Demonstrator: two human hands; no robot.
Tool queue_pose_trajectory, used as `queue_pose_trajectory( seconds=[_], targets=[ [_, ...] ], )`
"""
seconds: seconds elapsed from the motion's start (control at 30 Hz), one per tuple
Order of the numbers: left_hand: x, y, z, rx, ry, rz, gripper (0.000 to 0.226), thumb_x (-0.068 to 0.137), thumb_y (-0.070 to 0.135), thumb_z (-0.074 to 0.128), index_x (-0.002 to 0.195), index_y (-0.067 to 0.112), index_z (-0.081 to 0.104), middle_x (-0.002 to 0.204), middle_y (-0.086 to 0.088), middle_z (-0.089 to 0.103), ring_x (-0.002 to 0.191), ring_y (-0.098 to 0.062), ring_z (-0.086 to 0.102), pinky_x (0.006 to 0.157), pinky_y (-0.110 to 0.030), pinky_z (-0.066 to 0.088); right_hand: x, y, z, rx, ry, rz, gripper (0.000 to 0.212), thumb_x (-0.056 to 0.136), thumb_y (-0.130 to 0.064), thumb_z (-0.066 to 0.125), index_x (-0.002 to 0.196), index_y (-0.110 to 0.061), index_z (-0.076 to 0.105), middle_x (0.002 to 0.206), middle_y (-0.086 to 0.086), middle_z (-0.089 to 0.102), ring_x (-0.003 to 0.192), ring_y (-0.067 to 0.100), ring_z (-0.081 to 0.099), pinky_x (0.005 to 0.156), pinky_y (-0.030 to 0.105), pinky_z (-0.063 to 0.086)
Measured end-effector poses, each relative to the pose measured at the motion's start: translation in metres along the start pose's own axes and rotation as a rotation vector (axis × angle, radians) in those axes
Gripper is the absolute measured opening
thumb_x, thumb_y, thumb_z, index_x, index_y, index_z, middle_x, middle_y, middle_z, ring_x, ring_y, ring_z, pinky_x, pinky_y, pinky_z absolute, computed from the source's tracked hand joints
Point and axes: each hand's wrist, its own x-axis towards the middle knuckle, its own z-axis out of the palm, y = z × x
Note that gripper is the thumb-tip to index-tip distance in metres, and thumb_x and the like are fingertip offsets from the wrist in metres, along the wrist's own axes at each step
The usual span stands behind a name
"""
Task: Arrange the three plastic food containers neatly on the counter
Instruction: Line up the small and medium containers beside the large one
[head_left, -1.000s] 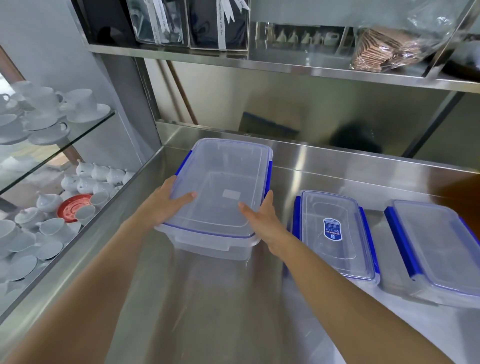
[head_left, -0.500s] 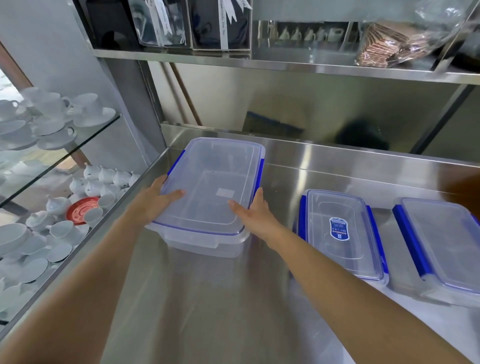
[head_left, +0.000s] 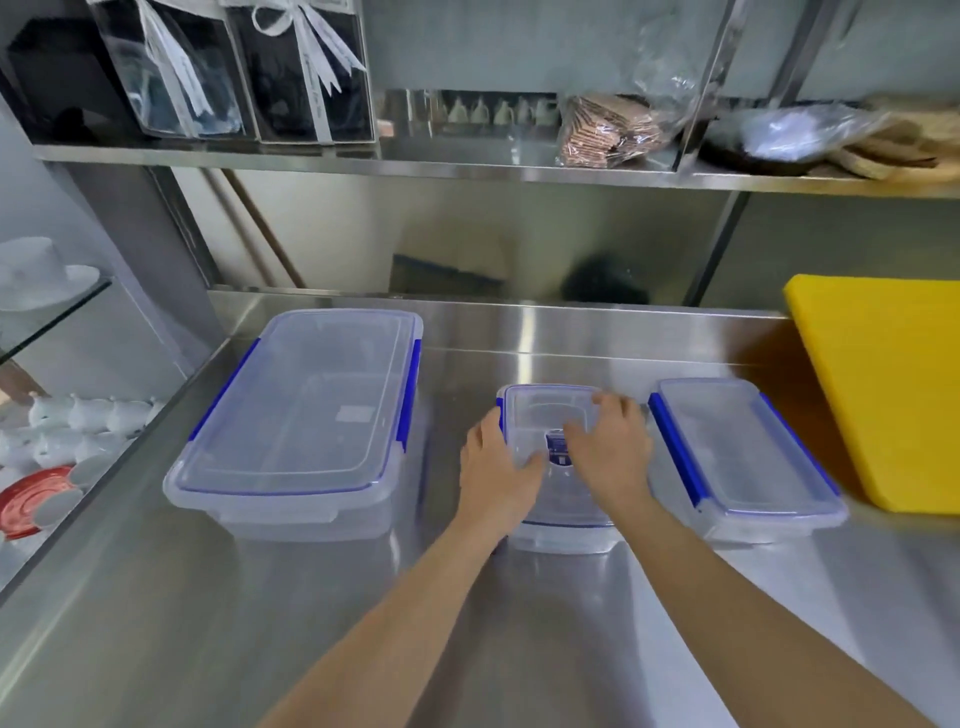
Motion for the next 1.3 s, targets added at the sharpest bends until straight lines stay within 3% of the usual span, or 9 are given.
queue_pose_trajectory(
  seconds=[0.07, 0.23, 0.5, 0.6, 0.87, 0.97, 1.07, 1.17, 1.3],
  targets=[
    [-0.005, -0.013, 0.017, -0.029, -0.057, -0.119, 0.075, 0.078, 0.031, 0.067, 0.141, 0.024, 0.027, 0.143, -0.005, 0.036, 0.130, -0.023, 0.033, 0.110, -0.042, 0.033, -0.001, 0.021, -0.009, 0.029, -0.113, 0.101, 0.050, 0.081, -0.029, 0.058, 0.127, -0.012, 0.047, 0.133, 0.015, 0.044, 0.118, 0.036, 0.047, 0.103, 0.050, 0.035],
    [-0.012, -0.030, 0.032, -0.097, -0.127, -0.198, 0.082, 0.079, 0.025, 0.068, 0.142, 0.027, 0.015, 0.140, -0.005, 0.031, 0.115, -0.020, 0.044, 0.101, -0.039, 0.038, -0.014, 0.052, -0.015, 0.311, -0.345, 0.179, 0.055, 0.080, -0.018, 0.061, 0.132, -0.020, 0.043, 0.133, 0.010, 0.046, 0.122, 0.032, 0.046, 0.105, 0.048, 0.039],
    [0.008, -0.033, 0.028, -0.046, -0.111, -0.091, 0.068, 0.087, 0.031, 0.059, 0.143, 0.031, 0.019, 0.146, -0.002, 0.032, 0.110, -0.009, 0.039, 0.094, -0.032, 0.039, 0.002, 0.052, 0.002, 0.324, -0.370, 0.093, 0.050, 0.090, -0.022, 0.054, 0.136, -0.022, 0.037, 0.132, 0.011, 0.051, 0.118, 0.028, 0.051, 0.102, 0.048, 0.043],
    [0.018, -0.034, 0.030, 0.003, -0.101, -0.089, 0.070, 0.089, 0.035, 0.056, 0.145, 0.030, 0.014, 0.149, -0.003, 0.027, 0.126, -0.017, 0.040, 0.100, -0.038, 0.040, 0.014, 0.053, 0.007, 0.311, -0.379, 0.091, 0.052, 0.091, -0.026, 0.053, 0.138, -0.024, 0.033, 0.135, 0.011, 0.047, 0.118, 0.028, 0.051, 0.102, 0.049, 0.044],
    [0.030, -0.030, 0.030, 0.112, -0.125, -0.150, 0.072, 0.089, 0.042, 0.053, 0.146, 0.028, 0.012, 0.154, -0.007, 0.020, 0.136, -0.026, 0.034, 0.108, -0.046, 0.035, 0.028, 0.061, 0.015, 0.270, -0.355, 0.068, 0.064, 0.088, -0.034, 0.054, 0.143, -0.023, 0.023, 0.141, 0.013, 0.040, 0.119, 0.028, 0.050, 0.100, 0.045, 0.045],
    [0.023, -0.018, 0.033, 0.321, 0.042, -0.109, 0.071, 0.087, 0.043, 0.054, 0.144, 0.019, 0.021, 0.155, -0.011, 0.019, 0.142, -0.030, 0.019, 0.115, -0.047, 0.021, 0.030, 0.068, 0.007, 0.257, -0.238, 0.097, 0.076, 0.087, -0.042, 0.054, 0.147, -0.018, 0.014, 0.151, 0.010, 0.030, 0.133, 0.028, 0.040, 0.105, 0.045, 0.040],
    [0.010, 0.011, 0.049, 0.152, 0.156, 0.171, 0.046, 0.088, 0.024, 0.057, 0.130, 0.012, 0.043, 0.136, -0.006, 0.045, 0.126, -0.022, 0.040, 0.103, -0.028, 0.034, 0.033, 0.077, -0.013, 0.244, -0.023, 0.061, 0.058, 0.090, -0.035, 0.052, 0.140, -0.015, 0.032, 0.143, 0.008, 0.044, 0.127, 0.027, 0.047, 0.103, 0.046, 0.044],
    [-0.006, 0.038, 0.081, -0.098, -0.056, 0.187, 0.028, 0.092, 0.015, 0.052, 0.120, 0.013, 0.049, 0.121, -0.002, 0.054, 0.106, -0.011, 0.054, 0.089, -0.016, 0.042, 0.039, 0.087, -0.039, 0.104, 0.198, -0.012, 0.046, 0.088, -0.030, 0.057, 0.128, -0.013, 0.045, 0.127, 0.011, 0.055, 0.115, 0.028, 0.054, 0.098, 0.043, 0.047],
    [-0.019, 0.053, 0.134, -0.107, -0.236, 0.034, 0.041, 0.092, 0.022, 0.053, 0.131, 0.017, 0.041, 0.132, 0.004, 0.047, 0.115, -0.010, 0.048, 0.103, -0.027, 0.039, 0.049, 0.112, -0.071, -0.101, 0.346, 0.111, 0.050, 0.087, -0.033, 0.056, 0.132, -0.012, 0.043, 0.138, 0.014, 0.048, 0.128, 0.031, 0.042, 0.107, 0.046, 0.030]
  ],
)
